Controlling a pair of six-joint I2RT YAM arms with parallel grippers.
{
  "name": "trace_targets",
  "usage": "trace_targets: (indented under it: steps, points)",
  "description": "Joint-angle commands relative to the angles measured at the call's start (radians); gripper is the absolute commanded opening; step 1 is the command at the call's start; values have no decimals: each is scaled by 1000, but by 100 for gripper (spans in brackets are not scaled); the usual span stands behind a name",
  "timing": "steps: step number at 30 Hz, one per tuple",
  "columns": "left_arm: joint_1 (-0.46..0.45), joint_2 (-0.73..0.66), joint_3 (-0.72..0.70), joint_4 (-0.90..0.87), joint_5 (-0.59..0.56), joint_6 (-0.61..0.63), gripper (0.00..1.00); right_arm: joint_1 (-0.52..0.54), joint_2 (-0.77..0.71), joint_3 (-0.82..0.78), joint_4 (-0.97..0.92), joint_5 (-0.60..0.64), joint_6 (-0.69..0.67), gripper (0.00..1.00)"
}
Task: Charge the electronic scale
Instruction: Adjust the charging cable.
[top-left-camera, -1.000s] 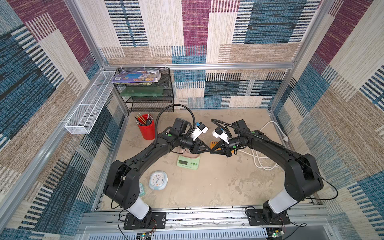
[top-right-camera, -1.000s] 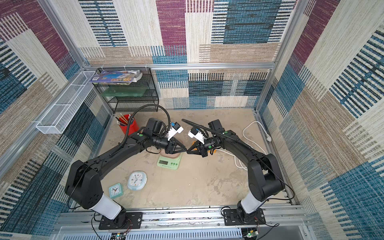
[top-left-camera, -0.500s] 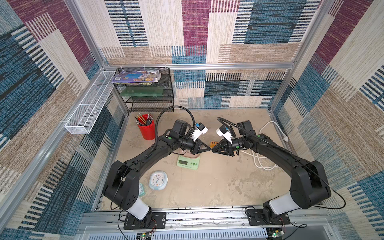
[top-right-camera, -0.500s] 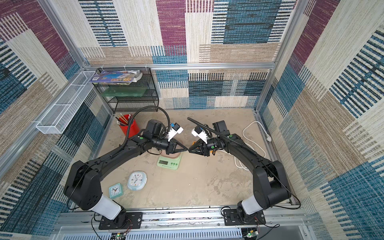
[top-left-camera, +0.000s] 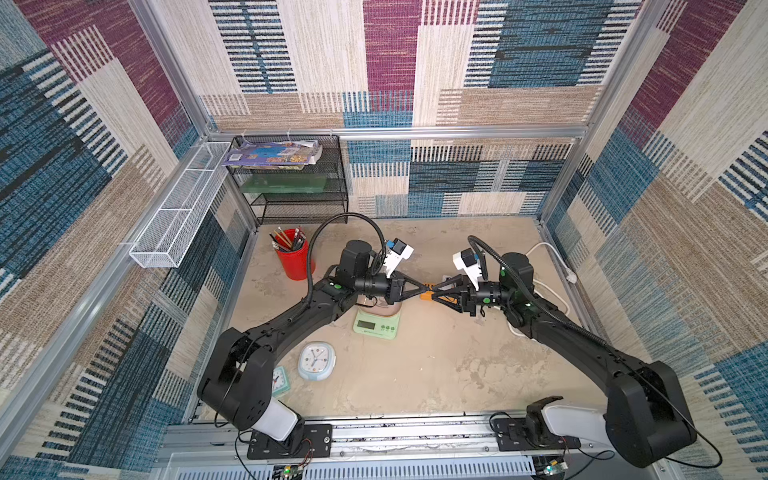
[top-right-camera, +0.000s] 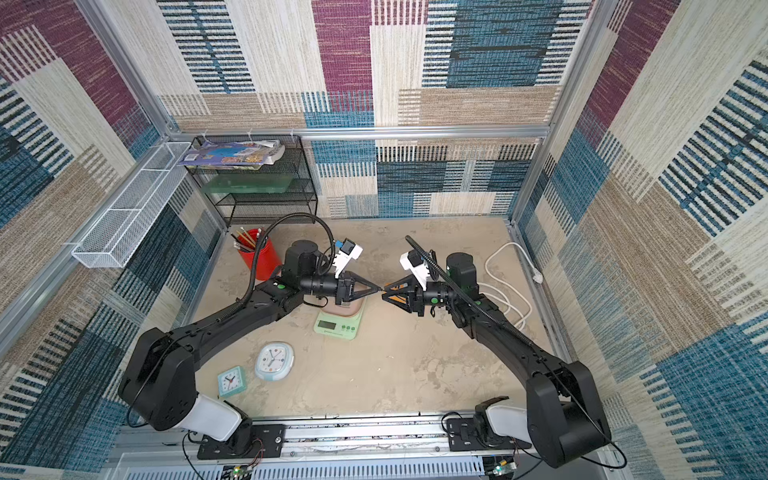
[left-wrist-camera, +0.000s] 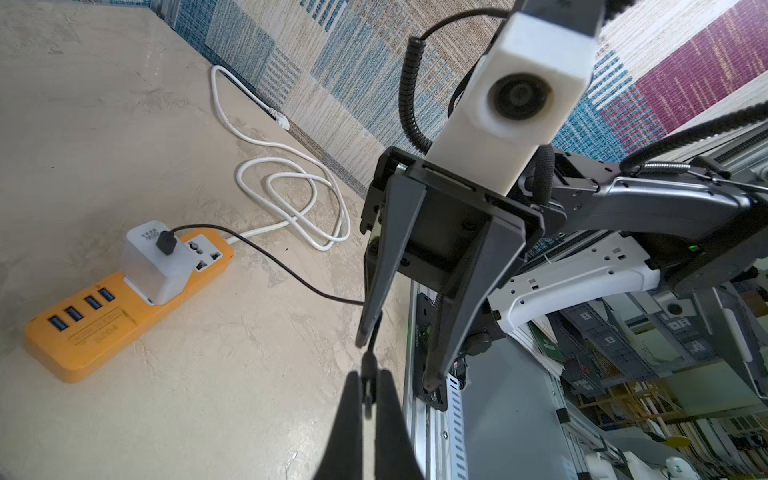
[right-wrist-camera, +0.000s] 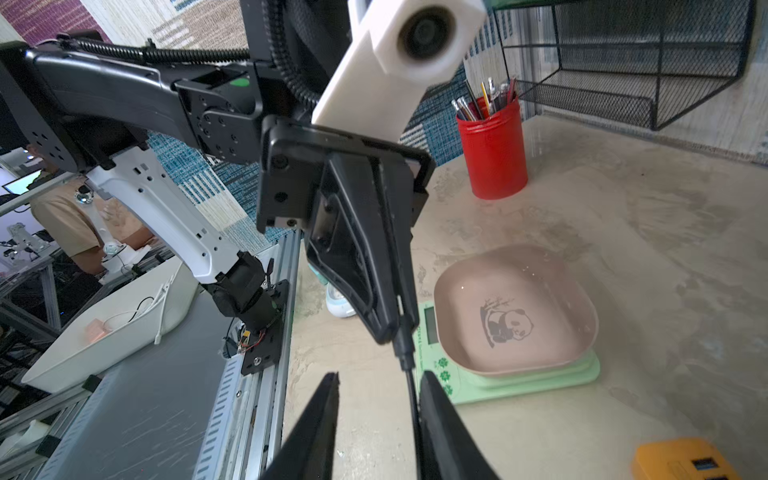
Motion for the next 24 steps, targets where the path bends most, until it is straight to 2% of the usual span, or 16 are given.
trace_targets:
  steps: [1,5,10,24]
  points:
    - [-9,-4,3,55,29,-29,0,5,-1,2,125,10,61,37]
    - [-15,-3,4,62,30,-34,0,8,5,9,120,5,52,37]
    - [-17,-9,-1,88,31,-50,0,0,1,-2,126,-20,46,33]
    - [-23,-9,-10,139,42,-82,0,-18,-1,-17,153,-74,47,9]
